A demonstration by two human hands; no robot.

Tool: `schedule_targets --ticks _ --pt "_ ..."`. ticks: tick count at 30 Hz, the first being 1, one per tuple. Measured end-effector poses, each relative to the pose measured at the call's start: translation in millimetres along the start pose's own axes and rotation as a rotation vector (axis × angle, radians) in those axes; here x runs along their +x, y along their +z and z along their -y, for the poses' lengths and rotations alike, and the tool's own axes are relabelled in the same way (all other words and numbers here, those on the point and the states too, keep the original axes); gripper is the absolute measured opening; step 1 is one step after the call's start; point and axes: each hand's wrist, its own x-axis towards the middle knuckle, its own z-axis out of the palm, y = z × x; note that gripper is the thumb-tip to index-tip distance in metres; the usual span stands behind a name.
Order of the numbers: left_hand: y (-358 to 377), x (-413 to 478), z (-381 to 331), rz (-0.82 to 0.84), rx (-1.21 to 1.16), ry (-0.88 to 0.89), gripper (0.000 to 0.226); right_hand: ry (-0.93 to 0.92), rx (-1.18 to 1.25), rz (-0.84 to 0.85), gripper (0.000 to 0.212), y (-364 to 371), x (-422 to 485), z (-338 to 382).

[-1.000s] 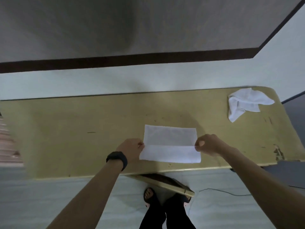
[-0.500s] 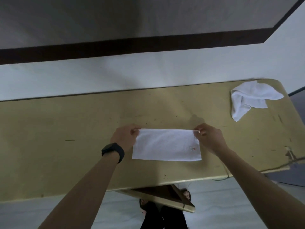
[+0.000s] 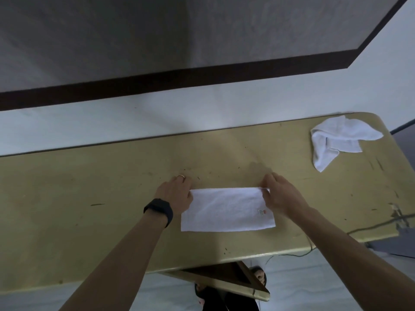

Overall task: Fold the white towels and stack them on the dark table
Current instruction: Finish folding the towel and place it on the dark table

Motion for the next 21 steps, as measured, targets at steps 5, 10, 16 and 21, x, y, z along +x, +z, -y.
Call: schedule_targets --ticks 5,10,16,21 --pt "-32.1 -6.3 11.3 -0.109 -0.051 0.097 0.009 -0.13 0.068 -0.113 0.016 -25.9 3.6 3.8" --pt "-79.0 -8.2 32.6 -0.274 -0.031 0.141 0.029 -0.306 -0.014 -0.246 0.016 -63.4 19.2 9.6" --pt "-116.0 -3.7 46.7 -0.671 0.254 0.301 0.012 -0.398 -0.095 -0.451 0.012 -108.2 41.8 31.6" --pt "-84.3 -21.7 46.9 -0.645 0.343 0.282 0.018 -0.433 -0.228 -0.467 0.019 -73.6 30.1 31.6"
